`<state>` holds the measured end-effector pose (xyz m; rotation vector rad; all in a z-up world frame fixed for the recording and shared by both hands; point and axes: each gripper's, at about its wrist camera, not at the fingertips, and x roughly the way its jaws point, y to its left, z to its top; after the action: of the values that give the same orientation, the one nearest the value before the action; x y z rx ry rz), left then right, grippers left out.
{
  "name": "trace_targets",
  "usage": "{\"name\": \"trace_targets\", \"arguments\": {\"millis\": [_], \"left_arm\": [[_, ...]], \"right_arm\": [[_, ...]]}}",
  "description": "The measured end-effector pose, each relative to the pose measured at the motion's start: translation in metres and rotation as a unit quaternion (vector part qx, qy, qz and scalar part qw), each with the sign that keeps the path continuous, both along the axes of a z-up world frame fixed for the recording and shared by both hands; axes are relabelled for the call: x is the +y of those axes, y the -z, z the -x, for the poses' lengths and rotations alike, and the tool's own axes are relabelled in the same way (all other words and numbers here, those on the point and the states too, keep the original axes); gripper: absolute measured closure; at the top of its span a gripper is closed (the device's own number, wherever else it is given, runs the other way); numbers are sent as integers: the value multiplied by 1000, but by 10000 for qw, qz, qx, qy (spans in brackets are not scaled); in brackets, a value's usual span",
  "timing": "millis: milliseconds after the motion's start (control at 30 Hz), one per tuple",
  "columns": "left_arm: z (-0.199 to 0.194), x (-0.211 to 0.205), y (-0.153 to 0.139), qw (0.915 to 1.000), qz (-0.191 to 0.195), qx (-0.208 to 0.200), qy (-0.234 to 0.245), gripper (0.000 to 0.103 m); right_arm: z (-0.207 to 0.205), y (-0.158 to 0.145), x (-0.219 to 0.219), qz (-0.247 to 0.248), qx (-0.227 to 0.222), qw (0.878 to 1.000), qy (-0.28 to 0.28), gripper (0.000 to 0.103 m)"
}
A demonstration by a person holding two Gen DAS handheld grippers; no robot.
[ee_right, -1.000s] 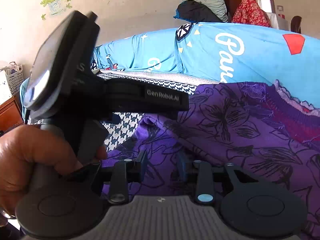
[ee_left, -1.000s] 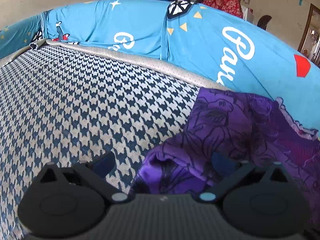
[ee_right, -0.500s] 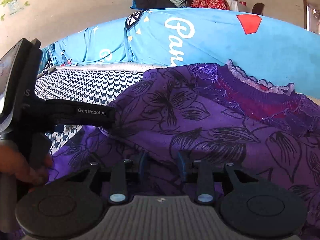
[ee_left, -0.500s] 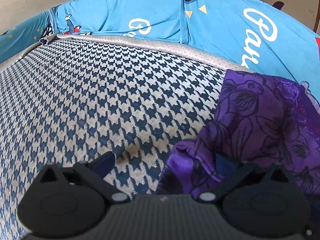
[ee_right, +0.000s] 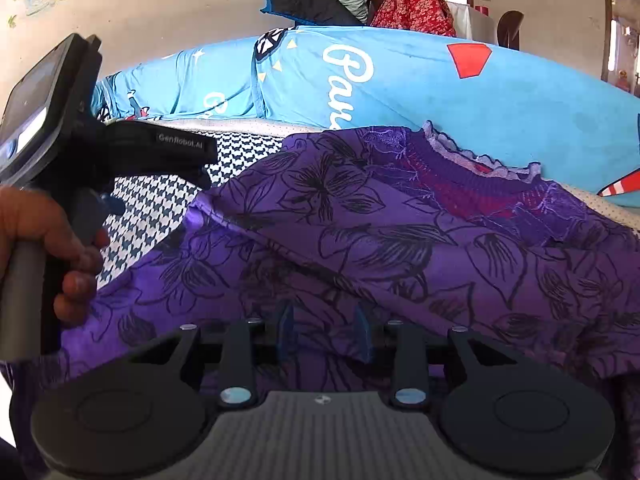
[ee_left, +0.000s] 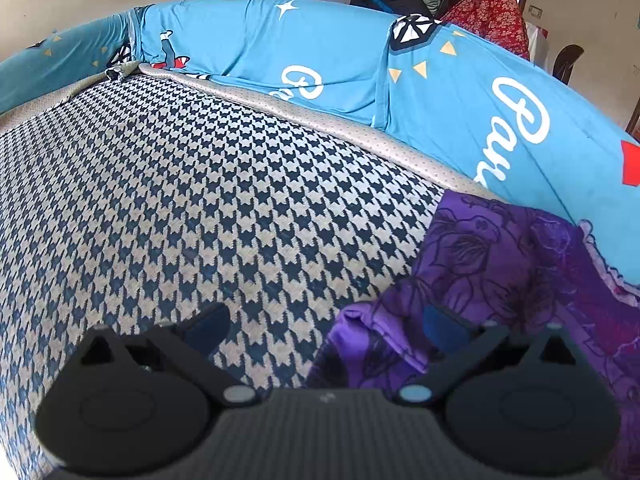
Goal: Fold clothes
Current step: 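Release the fabric and pull both grippers back from the blouse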
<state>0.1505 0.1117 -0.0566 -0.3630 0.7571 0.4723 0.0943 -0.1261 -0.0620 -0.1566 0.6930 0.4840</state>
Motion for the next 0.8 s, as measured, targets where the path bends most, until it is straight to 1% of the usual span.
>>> {"name": "trace_targets", "arguments": {"millis": [100,167,267,333,400,567,700,800], "left_arm": [[13,-5,-12,9997,-16,-198,-163,0],[19,-10,-16,9996,84,-238,-107,0],[22,-26,-15,9990,309,-218,232,0],[22,-43,-15,9978,317,-233,537,0],[21,-65,-14,9952,244,-225,922,0],[14,-111,-4,9850,300,-96,1699,0],[11,-143,8,9757,202,50,2181,0],[10,-159,15,9709,106,155,2386,0]], "right_arm": [[23,-6,-11,180,-159,9997,-35,70],[36,-10,-21,271,-243,9993,18,70],[50,-12,-40,351,-219,9988,263,69],[55,-12,-53,438,-210,9973,545,69],[58,-13,-68,525,-260,9943,892,69],[49,-11,-108,722,-446,9805,1774,68],[34,-6,-136,548,-336,9727,2230,66],[26,-2,-143,452,-321,9711,2324,63]]}}
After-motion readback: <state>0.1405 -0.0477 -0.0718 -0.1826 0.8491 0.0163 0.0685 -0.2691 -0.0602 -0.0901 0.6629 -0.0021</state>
